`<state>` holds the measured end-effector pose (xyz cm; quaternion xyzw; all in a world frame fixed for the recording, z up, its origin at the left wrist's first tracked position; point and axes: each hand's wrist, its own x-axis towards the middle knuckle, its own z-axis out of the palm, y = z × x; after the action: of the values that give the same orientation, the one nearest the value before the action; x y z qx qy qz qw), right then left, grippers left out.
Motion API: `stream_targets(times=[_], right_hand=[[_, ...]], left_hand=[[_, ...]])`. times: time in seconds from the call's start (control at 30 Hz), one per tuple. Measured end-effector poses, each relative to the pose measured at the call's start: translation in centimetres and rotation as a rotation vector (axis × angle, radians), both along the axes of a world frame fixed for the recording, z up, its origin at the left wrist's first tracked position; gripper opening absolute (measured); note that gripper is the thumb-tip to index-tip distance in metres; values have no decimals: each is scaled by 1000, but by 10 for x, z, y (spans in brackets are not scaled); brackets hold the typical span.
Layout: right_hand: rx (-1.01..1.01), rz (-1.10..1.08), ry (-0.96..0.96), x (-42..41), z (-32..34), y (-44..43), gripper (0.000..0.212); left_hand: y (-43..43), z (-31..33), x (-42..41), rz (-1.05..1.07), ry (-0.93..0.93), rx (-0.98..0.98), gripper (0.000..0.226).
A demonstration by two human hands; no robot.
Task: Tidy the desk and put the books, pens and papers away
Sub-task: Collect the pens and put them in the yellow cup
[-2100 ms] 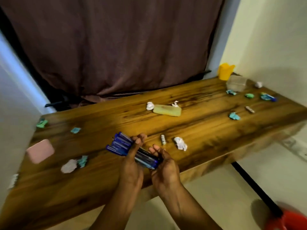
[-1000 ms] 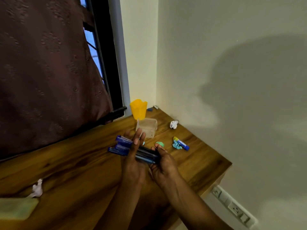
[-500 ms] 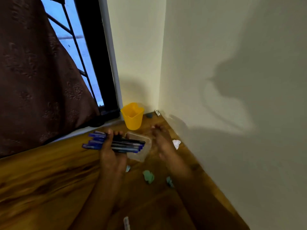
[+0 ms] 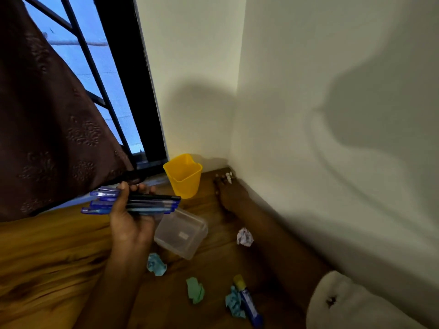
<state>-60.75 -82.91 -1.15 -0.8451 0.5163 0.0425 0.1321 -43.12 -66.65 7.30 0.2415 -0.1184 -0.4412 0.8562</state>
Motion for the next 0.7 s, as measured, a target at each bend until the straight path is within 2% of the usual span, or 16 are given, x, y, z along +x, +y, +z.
stream_targets(times=[0.07,0.17,0.2,0.27,0.33,0.37,0.47,0.53,0.7], right_hand=[[101,20,70,-8,8,16,60],[224,75,139,-17,14,32,65],[211,84,124,-19,20,36,64],[106,-6,-99,-17,39,42,55],[-3,-110,-369,-6,60,44,45],[14,-146,-455,2,68,43,51],[192,-215,-599,35,77,40,93],[207,-249,-645,58,74,39,109],[106,-303,-787,85,65,52,89]], left_hand=[[-1,-3,2,-10,-12,-4,11],[-2,-4,4,-23,-23,10,30],[-2,-3,3,-25,-17,20,27],[-4,0,3,-9,23,31,10],[-9,0,5,29,31,58,12],[-12,1,6,45,32,72,11],[-21,5,11,87,-3,93,16],[-26,10,14,92,8,87,17],[-39,23,22,97,-2,22,14]])
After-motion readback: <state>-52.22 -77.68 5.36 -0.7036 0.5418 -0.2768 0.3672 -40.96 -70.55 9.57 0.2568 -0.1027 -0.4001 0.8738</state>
